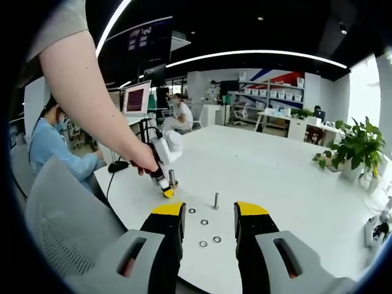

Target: Place the washer onto the threaded stud by aligning its center hole with the stud, sliding it down to the base, and recovering from edge contact or off-axis alignment until the washer reaches the visible bottom stop.

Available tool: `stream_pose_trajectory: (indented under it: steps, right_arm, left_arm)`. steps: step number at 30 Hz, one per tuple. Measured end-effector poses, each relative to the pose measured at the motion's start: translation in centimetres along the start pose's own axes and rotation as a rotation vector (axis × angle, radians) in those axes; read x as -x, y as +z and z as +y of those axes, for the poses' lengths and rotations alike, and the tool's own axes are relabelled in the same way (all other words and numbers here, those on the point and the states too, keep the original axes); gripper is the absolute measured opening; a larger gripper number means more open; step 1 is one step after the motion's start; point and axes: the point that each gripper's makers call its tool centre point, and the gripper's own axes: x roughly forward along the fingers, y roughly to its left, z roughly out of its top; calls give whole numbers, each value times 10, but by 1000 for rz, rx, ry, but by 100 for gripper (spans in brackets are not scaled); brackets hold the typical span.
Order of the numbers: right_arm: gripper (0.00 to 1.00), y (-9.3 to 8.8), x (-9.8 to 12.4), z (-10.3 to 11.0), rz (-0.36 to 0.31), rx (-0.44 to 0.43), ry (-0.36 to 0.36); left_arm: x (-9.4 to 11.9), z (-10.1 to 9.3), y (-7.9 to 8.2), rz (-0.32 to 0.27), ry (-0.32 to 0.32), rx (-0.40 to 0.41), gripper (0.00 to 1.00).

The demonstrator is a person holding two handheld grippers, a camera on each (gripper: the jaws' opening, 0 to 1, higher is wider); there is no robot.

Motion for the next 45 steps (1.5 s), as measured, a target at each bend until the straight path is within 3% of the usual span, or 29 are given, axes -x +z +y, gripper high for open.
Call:
stream_pose_trajectory:
  steps: [23,45]
  right_arm:
    - [34,1,0,-1,-4,-9,0]
    - [35,4,0,0,-20,-28,1]
  left_arm:
    - [4,4,-2,-3,3,-61,19]
    - [20,2,2,-12,-8,-131,19]
